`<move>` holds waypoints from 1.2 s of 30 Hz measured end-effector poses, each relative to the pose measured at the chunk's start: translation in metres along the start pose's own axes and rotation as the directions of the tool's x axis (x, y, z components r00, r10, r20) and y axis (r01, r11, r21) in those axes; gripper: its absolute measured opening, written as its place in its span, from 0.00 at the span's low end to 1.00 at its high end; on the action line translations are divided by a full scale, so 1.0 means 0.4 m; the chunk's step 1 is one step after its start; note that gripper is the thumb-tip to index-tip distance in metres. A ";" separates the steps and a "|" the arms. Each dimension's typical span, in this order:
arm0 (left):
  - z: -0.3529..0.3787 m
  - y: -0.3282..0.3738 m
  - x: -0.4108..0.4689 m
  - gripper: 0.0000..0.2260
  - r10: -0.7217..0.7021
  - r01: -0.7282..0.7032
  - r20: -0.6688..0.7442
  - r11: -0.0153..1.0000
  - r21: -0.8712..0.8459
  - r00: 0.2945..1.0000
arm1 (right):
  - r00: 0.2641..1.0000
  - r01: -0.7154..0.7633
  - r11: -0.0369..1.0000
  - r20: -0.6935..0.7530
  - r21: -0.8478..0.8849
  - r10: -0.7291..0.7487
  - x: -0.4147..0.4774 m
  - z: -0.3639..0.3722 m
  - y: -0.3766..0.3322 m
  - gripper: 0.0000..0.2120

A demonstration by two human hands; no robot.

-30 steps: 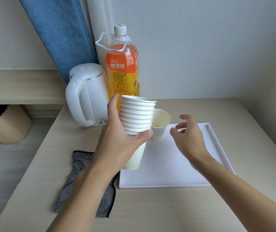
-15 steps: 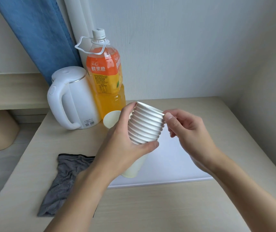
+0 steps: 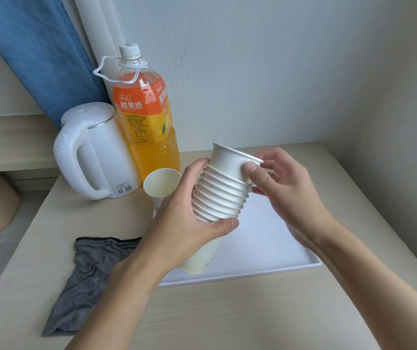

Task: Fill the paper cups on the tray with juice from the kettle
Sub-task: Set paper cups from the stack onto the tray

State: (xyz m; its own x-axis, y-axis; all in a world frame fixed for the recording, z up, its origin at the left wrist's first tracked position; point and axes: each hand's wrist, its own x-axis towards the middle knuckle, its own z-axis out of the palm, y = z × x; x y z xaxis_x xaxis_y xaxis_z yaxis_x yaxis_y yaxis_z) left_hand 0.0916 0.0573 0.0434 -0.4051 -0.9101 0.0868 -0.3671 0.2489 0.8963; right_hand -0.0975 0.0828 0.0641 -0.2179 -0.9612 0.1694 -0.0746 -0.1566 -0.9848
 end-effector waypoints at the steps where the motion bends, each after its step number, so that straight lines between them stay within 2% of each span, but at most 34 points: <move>1: -0.001 -0.002 0.000 0.41 -0.011 0.011 0.003 1.000 0.005 1.000 | 1.000 -0.003 1.000 -0.013 0.028 0.004 0.000 0.003 0.000 0.13; 6: -0.009 -0.021 -0.002 0.42 -0.081 0.082 -0.022 0.997 0.005 0.996 | 0.981 0.095 0.972 -0.184 0.216 -0.055 0.020 -0.006 -0.015 0.13; 8: -0.014 -0.026 -0.002 0.39 -0.108 0.108 -0.057 0.994 -0.007 0.993 | 0.960 0.135 0.973 -0.268 0.187 -0.082 0.026 -0.017 -0.010 0.13; 10: -0.018 -0.028 -0.002 0.38 -0.121 0.120 -0.103 0.993 -0.017 0.987 | 0.934 0.125 0.990 -0.345 0.059 -0.097 0.034 -0.027 0.015 0.13; 12: -0.022 -0.028 -0.001 0.39 -0.128 0.127 -0.144 0.992 -0.016 0.981 | 0.913 0.044 0.986 -0.395 -0.158 -0.104 0.045 -0.037 0.053 0.12; 14: -0.026 -0.027 0.001 0.40 -0.131 0.127 -0.170 0.991 -0.032 0.977 | 0.930 -0.058 0.905 -0.353 -0.422 -0.105 0.048 -0.039 0.097 0.10; 15: -0.027 -0.026 0.003 0.40 -0.133 0.127 -0.178 0.991 -0.044 0.975 | 0.948 -0.096 0.863 -0.309 -0.496 -0.072 0.044 -0.034 0.119 0.09; 18: -0.030 -0.026 0.005 0.41 -0.135 0.127 -0.192 0.991 -0.053 0.972 | 0.973 -0.167 0.827 -0.226 -0.536 0.049 0.031 -0.019 0.175 0.09; 21: -0.030 -0.026 0.005 0.41 -0.138 0.131 -0.193 0.990 -0.051 0.971 | 0.973 -0.183 0.845 -0.213 -0.502 0.085 0.030 -0.013 0.200 0.10; 23: -0.033 -0.027 0.005 0.41 -0.143 0.136 -0.192 0.990 -0.049 0.971 | 0.979 -0.175 0.856 -0.182 -0.486 0.097 0.026 -0.014 0.205 0.18; 26: -0.039 -0.027 0.007 0.41 -0.140 0.134 -0.183 0.990 -0.048 0.973 | 0.981 -0.191 0.826 -0.133 -0.530 0.141 0.022 -0.023 0.221 0.42; 27: -0.040 -0.028 0.007 0.41 -0.138 0.131 -0.182 0.990 -0.051 0.973 | 0.973 -0.231 0.811 -0.144 -0.538 0.181 0.020 -0.024 0.225 0.45; 28: -0.041 -0.030 0.007 0.41 -0.138 0.130 -0.184 0.990 -0.055 0.973 | 0.959 -0.284 0.797 -0.165 -0.533 0.231 0.018 -0.024 0.228 0.45; 30: -0.041 -0.033 0.007 0.41 -0.136 0.126 -0.187 0.990 -0.066 0.973 | 0.931 -0.364 0.771 -0.190 -0.524 0.310 0.015 -0.025 0.237 0.38; 33: -0.040 -0.035 0.006 0.42 -0.136 0.125 -0.186 0.990 -0.073 0.973 | 0.935 -0.354 0.734 -0.210 -0.580 0.285 0.024 -0.023 0.257 0.26; 36: -0.043 -0.033 0.006 0.44 -0.139 0.128 -0.187 0.989 -0.071 0.972 | 0.928 -0.373 0.726 -0.253 -0.579 0.275 0.045 -0.008 0.274 0.22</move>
State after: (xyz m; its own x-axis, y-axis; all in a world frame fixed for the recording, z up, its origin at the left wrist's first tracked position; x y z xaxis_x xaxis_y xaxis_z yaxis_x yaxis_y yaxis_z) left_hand 0.1100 0.0462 0.0392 -0.1860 -0.9817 0.0409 -0.3555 0.1061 0.9286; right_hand -0.1127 0.0491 -0.0407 -0.4689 -0.8771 -0.1038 -0.5359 0.3760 -0.7559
